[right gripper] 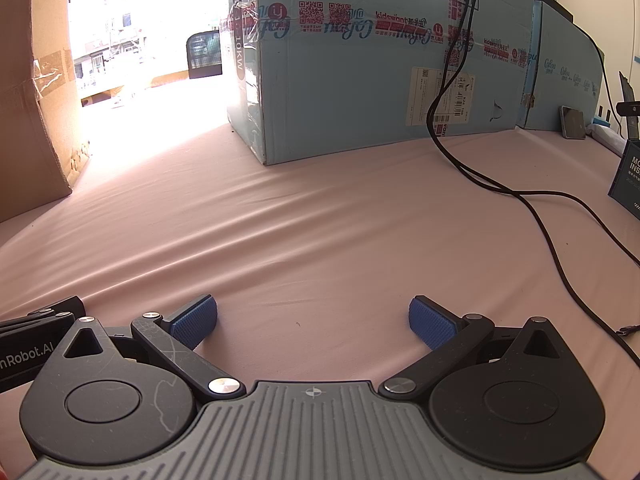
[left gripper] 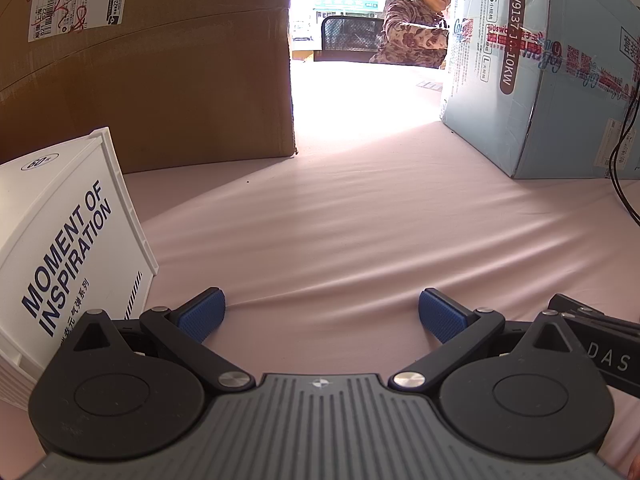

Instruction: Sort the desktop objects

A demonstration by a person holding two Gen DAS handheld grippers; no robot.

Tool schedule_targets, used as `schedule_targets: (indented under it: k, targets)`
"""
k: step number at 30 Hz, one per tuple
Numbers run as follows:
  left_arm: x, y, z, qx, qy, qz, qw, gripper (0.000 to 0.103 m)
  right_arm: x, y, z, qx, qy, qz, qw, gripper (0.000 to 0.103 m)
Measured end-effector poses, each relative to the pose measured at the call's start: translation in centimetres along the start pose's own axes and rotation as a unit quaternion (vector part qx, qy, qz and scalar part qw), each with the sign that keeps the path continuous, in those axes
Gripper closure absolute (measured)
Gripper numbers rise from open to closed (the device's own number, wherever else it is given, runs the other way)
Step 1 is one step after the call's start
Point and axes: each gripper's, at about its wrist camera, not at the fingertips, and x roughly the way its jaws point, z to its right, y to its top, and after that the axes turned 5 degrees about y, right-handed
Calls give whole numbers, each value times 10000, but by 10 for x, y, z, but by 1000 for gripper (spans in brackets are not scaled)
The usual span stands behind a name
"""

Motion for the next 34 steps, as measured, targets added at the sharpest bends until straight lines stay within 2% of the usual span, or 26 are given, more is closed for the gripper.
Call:
schedule_targets:
  k: [34]
  targets:
    - [0, 0, 1, 36, -43, -1, 10000, 0, 0, 0, -1, -5, -5, 0, 10000, 0]
